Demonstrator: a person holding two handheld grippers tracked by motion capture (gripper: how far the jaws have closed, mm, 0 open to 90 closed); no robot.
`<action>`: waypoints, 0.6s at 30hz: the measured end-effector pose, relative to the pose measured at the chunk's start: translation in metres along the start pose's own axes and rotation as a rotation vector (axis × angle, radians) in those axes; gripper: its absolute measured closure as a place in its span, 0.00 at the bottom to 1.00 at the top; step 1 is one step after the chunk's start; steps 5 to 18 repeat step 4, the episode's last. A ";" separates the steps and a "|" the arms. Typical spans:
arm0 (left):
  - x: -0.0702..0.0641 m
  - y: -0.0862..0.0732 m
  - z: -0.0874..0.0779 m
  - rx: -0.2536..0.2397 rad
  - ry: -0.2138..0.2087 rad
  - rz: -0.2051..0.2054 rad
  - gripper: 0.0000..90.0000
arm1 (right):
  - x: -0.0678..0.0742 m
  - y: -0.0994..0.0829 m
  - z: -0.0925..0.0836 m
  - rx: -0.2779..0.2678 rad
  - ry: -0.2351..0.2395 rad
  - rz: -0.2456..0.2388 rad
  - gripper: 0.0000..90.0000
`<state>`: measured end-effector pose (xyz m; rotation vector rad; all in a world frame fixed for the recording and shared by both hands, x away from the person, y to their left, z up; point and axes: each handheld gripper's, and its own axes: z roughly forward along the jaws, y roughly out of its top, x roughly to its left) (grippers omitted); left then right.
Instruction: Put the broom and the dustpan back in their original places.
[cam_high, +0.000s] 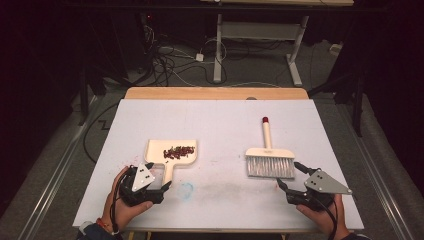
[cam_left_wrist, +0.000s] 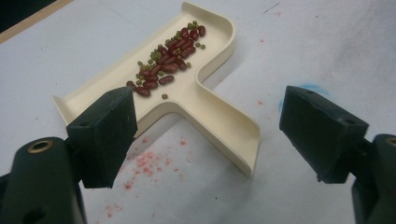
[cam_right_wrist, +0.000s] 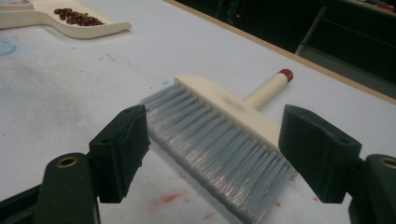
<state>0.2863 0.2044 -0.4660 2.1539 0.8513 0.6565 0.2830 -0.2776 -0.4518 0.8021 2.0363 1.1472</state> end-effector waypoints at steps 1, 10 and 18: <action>-0.001 0.000 0.001 0.007 -0.003 -0.013 0.21 | 0.000 0.000 0.000 0.000 0.000 -0.002 0.27; -0.001 0.003 0.003 0.005 -0.004 -0.017 0.21 | -0.002 -0.001 0.002 0.008 0.007 0.020 0.27; -0.001 0.003 0.003 0.005 -0.004 -0.017 0.21 | -0.002 -0.001 0.002 0.008 0.007 0.020 0.27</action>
